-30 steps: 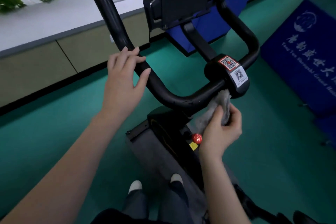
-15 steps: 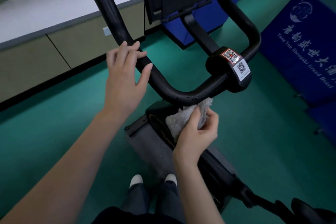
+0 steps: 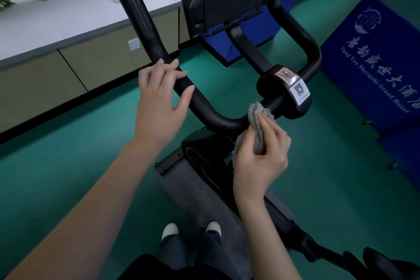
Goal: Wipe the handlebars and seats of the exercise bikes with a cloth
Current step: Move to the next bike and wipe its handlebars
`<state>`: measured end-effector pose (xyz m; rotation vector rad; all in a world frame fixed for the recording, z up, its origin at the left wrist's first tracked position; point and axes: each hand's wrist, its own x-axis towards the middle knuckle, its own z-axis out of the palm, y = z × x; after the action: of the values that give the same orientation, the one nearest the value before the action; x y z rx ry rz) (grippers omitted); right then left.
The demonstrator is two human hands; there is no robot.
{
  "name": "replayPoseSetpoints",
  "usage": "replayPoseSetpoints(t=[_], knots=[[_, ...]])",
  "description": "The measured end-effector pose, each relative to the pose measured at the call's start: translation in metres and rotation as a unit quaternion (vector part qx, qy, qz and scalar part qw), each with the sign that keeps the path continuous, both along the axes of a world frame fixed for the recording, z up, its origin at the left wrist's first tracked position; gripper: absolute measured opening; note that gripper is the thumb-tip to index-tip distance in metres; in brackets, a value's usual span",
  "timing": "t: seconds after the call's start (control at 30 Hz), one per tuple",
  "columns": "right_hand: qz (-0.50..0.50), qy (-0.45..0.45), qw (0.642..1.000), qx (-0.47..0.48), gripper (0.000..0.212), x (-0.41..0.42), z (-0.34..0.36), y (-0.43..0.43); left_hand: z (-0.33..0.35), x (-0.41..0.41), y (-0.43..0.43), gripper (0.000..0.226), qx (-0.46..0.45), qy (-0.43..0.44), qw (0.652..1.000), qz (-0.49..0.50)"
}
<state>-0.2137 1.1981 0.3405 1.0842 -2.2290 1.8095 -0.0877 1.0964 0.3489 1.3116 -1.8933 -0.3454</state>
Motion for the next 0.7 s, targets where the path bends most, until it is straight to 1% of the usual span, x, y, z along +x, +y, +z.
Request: replayPoseSetpoints(t=[0.13, 0.27, 0.37, 0.47, 0.6, 0.7], knots=[[0.03, 0.054, 0.998, -0.008, 0.025, 0.031, -0.002, 0.003, 0.0, 0.006, -0.003, 0.034, -0.001, -0.005, 1.0, -0.017], [0.074, 0.053, 0.996, -0.012, 0.031, 0.058, 0.001, -0.007, 0.0, 0.015, -0.007, 0.035, -0.005, -0.025, 0.999, -0.046], [0.09, 0.059, 0.994, -0.016, 0.032, 0.062, 0.004, -0.016, 0.001, 0.02, -0.009, 0.033, -0.006, -0.021, 0.998, -0.062], [0.129, 0.108, 0.985, -0.03, 0.03, 0.06, 0.002, -0.02, 0.002, 0.024, -0.011, 0.031, -0.003, -0.022, 0.997, -0.072], [0.185, 0.217, 0.959, 0.004, 0.027, 0.046, -0.016, -0.007, 0.001, 0.027, -0.011, 0.032, 0.001, -0.024, 0.996, -0.087], [0.177, 0.233, 0.956, -0.01, 0.021, 0.033, -0.026, 0.004, 0.001, 0.028, -0.011, 0.032, 0.004, -0.018, 0.996, -0.093]])
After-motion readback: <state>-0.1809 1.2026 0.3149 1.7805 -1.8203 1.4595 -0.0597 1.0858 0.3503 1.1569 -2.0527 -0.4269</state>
